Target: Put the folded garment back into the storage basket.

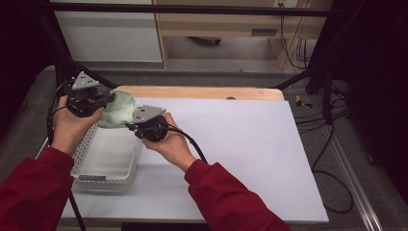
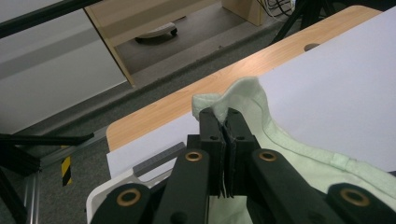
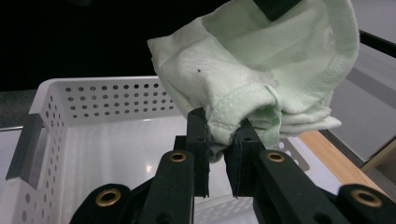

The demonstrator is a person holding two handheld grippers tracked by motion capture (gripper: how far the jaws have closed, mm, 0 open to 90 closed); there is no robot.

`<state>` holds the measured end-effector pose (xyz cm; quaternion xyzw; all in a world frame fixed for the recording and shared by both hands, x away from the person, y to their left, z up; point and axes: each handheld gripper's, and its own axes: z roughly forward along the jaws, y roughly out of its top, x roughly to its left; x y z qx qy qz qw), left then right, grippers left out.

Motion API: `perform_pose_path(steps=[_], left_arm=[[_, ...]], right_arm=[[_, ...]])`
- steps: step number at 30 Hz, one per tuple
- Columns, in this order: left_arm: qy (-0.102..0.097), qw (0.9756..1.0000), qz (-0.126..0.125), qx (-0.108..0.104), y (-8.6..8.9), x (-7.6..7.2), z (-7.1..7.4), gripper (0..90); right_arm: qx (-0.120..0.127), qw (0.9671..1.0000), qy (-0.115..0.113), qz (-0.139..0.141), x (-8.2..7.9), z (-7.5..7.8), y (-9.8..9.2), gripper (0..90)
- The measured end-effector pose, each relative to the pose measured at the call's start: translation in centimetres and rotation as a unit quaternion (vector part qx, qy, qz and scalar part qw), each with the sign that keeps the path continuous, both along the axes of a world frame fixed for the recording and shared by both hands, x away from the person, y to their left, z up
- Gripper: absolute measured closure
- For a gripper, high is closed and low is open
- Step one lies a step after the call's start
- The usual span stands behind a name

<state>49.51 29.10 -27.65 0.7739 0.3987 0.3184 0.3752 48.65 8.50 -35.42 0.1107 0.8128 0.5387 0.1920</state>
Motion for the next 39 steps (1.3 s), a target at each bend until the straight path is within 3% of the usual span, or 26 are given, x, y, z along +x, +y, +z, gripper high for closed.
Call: perform_pose_path(steps=[39], left_arm=[[0.02, 0.9997, 0.014, 0.008, 2.2, -0.1, -1.2, 87.8]], right_arm=[[0.001, 0.9998, 0.012, 0.017, -0.3, -1.8, 3.1, 81.0]])
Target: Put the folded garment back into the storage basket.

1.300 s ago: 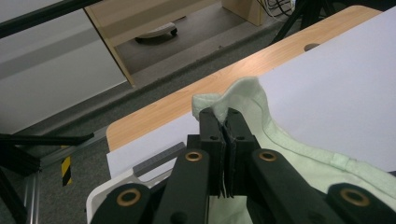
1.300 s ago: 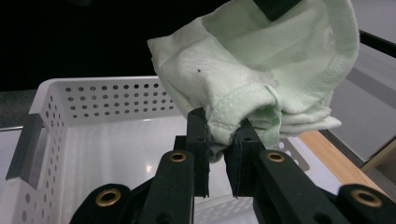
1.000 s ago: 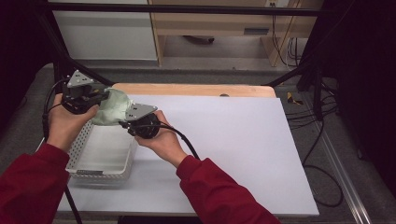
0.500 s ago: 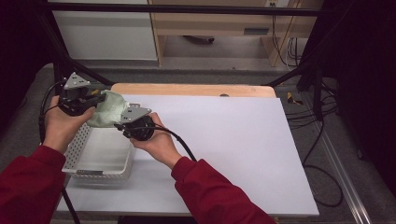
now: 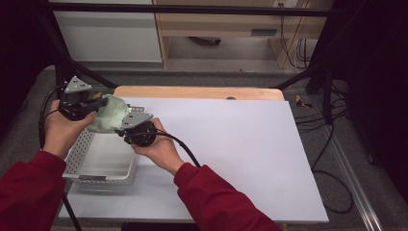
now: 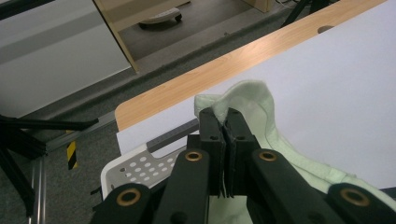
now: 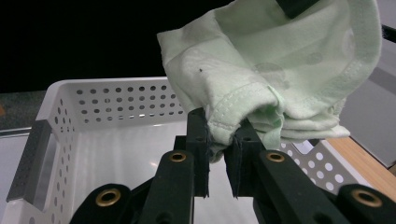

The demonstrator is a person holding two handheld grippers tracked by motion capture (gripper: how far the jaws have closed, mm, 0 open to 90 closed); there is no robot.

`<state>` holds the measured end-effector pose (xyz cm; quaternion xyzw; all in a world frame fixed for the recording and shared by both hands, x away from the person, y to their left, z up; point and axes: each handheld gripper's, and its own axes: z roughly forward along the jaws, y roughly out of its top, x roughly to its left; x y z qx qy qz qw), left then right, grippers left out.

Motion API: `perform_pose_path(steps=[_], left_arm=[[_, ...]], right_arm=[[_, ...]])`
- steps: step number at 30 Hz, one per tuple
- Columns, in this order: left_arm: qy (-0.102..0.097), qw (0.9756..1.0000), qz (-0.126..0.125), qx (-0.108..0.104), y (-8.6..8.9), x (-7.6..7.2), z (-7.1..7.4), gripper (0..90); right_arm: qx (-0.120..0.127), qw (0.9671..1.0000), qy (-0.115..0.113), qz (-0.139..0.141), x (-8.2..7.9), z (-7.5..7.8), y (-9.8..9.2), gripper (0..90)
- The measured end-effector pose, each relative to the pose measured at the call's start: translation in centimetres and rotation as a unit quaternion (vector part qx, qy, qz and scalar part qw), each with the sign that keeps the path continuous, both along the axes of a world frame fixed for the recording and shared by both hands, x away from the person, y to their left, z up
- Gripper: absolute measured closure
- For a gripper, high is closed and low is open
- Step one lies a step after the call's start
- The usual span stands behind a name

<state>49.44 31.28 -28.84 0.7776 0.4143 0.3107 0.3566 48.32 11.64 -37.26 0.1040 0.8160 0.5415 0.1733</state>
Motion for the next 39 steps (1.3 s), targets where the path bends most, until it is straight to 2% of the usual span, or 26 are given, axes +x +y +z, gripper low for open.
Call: perform_pose_path(steps=[39], left_arm=[[0.025, 0.9997, 0.009, 0.001, 1.3, 0.0, -1.7, 87.6]], right_arm=[[-0.011, 0.9997, 0.016, 0.014, -0.5, -1.3, 1.5, 81.0]])
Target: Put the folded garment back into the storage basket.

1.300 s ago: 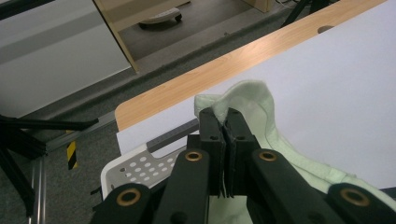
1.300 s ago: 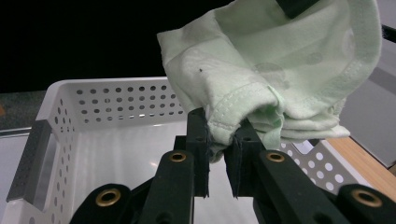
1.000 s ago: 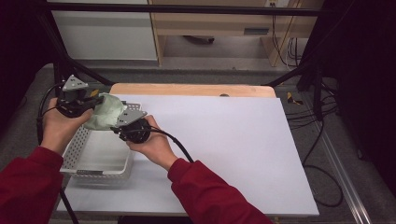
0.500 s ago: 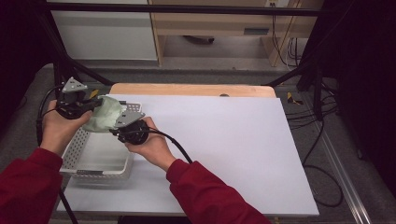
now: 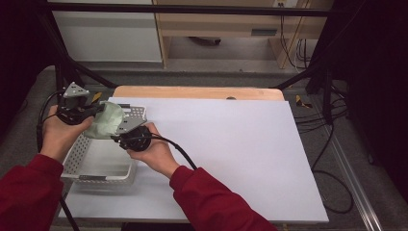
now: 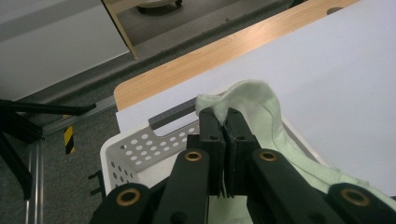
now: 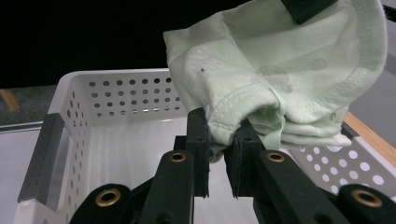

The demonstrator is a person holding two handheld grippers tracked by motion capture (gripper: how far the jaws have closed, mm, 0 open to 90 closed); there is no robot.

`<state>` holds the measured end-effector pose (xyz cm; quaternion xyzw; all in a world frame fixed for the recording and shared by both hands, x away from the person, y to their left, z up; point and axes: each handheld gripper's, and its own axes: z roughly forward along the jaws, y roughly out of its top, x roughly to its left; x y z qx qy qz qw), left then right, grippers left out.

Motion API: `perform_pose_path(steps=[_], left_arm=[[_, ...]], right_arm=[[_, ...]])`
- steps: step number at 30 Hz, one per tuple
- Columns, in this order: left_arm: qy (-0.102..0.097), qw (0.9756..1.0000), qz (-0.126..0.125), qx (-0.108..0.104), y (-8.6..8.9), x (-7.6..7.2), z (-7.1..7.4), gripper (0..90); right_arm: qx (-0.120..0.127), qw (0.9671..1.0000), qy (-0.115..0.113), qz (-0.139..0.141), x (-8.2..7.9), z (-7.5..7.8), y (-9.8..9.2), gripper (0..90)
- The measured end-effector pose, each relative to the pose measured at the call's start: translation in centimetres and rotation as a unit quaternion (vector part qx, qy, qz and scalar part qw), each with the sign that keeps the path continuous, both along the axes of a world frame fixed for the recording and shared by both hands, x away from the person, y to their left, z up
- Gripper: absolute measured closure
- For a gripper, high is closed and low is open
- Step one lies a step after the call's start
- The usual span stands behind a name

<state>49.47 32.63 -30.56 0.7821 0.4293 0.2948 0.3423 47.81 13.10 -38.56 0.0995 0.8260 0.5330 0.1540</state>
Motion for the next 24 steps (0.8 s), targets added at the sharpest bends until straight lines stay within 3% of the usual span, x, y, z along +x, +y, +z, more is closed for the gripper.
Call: perform_pose_path(steps=[24], left_arm=[[0.01, 0.9999, -0.001, 0.001, 0.05, -0.08, -0.77, 87.6]], right_arm=[[-0.003, 0.9999, 0.01, 0.006, -0.12, -0.43, 0.29, 80.9]])
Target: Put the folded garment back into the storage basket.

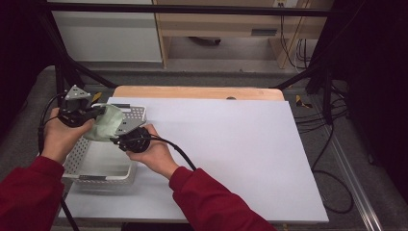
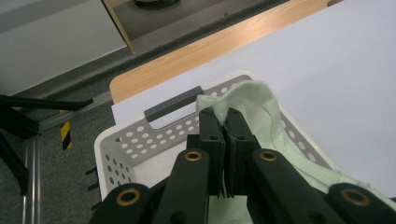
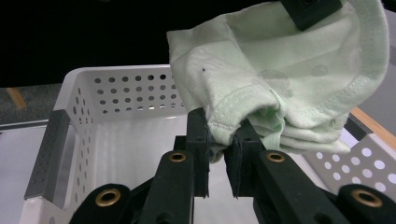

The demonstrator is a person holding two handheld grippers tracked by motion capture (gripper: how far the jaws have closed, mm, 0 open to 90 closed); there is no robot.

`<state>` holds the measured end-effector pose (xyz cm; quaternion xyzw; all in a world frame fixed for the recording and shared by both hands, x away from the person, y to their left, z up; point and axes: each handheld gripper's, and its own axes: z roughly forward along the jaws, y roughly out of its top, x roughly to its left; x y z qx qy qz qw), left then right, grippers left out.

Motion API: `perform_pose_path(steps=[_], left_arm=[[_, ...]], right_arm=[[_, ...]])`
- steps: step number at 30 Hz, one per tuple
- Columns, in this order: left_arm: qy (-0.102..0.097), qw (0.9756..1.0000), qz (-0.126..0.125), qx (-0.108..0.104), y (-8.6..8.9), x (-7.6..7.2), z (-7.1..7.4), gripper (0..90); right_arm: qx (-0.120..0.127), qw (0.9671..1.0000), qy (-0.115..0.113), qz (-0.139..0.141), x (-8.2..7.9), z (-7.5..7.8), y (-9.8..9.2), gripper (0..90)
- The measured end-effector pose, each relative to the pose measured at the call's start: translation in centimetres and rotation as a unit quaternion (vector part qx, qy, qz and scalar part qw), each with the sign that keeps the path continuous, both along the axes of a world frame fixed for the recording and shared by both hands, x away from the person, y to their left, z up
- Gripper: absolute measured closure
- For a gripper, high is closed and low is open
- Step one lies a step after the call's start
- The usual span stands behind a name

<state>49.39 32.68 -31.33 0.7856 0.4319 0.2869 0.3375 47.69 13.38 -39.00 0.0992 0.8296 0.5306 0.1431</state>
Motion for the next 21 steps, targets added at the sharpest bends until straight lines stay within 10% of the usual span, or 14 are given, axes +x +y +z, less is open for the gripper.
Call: perform_pose_path(steps=[21], left_arm=[[0.012, 0.9999, -0.003, -0.002, 0.0, -0.43, -1.03, 87.6]], right_arm=[[-0.006, 0.9998, 0.017, 0.006, -0.35, -0.82, 0.04, 80.8]])
